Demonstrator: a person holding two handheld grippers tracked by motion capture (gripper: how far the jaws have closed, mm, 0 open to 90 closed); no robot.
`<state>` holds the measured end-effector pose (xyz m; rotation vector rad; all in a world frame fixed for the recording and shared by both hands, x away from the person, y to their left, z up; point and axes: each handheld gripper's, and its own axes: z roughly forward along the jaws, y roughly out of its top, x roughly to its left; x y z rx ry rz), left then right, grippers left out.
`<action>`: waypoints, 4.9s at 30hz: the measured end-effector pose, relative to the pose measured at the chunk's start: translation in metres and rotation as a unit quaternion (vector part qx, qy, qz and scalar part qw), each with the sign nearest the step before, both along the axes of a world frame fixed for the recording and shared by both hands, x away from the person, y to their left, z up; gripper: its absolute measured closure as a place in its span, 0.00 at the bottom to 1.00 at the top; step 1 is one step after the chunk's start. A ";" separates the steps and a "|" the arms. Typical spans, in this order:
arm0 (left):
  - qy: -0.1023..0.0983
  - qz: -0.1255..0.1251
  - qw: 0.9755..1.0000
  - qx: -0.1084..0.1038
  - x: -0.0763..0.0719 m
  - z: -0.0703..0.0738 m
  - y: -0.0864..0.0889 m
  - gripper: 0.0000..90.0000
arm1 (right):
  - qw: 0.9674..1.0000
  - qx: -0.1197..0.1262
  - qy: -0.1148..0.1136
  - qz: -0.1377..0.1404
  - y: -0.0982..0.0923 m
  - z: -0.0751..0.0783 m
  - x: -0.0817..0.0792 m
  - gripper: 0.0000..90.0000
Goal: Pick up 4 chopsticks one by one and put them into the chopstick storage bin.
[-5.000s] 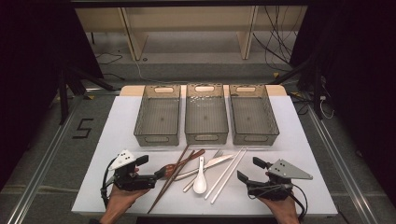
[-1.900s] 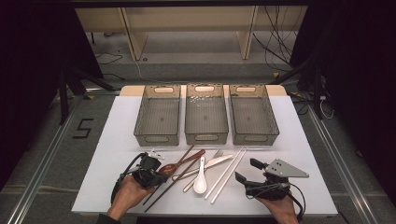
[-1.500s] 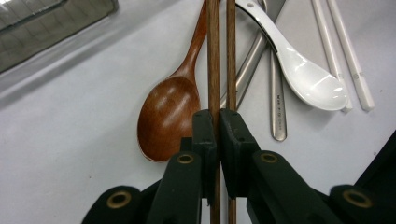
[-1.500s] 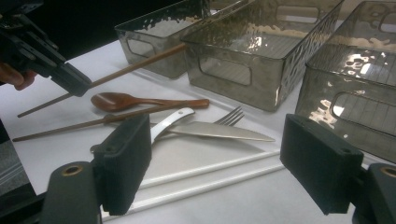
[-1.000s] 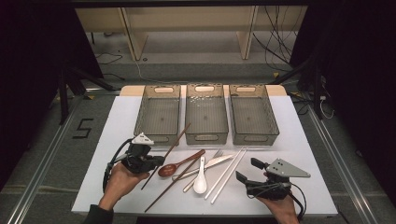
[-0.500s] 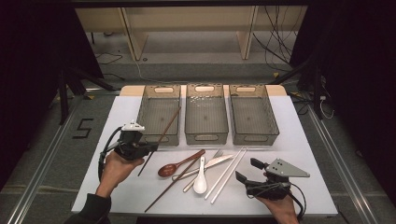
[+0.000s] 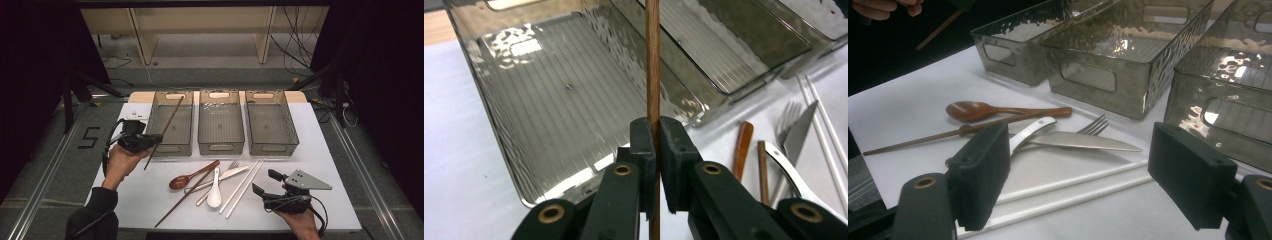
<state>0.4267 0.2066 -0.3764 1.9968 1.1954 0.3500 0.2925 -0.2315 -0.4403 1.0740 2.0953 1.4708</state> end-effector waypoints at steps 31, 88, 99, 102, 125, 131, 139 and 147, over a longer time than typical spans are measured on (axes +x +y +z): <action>-0.024 0.019 0.999 0.034 0.076 0.019 -0.009 0.94 | 1.000 0.003 0.004 0.006 0.001 -0.001 0.001 0.28; 0.067 0.062 0.996 0.002 0.092 -0.024 -0.009 0.52 | 1.000 0.004 0.007 0.005 0.000 -0.002 0.001 0.28; 0.056 0.034 0.998 0.008 0.034 -0.010 -0.016 0.28 | 1.000 0.002 0.005 0.004 0.000 -0.002 0.001 0.28; 0.057 0.024 0.998 0.001 0.016 -0.011 -0.019 0.26 | 1.000 0.001 0.005 0.005 0.001 -0.002 0.001 0.28; 0.092 -0.034 0.994 0.057 -0.043 -0.040 -0.050 0.20 | 1.000 -0.005 0.001 0.010 0.003 0.000 -0.001 0.28; 0.100 -0.053 0.991 0.072 -0.055 -0.044 -0.060 0.19 | 1.000 -0.006 0.001 0.010 0.003 0.000 -0.001 0.28; 0.123 -0.075 0.984 0.101 -0.069 -0.056 -0.067 0.26 | 1.000 -0.006 0.001 0.009 0.004 -0.001 -0.001 0.28; 0.147 -0.099 0.977 0.115 -0.077 -0.068 -0.071 0.41 | 1.000 -0.006 0.000 0.010 0.004 -0.001 -0.001 0.28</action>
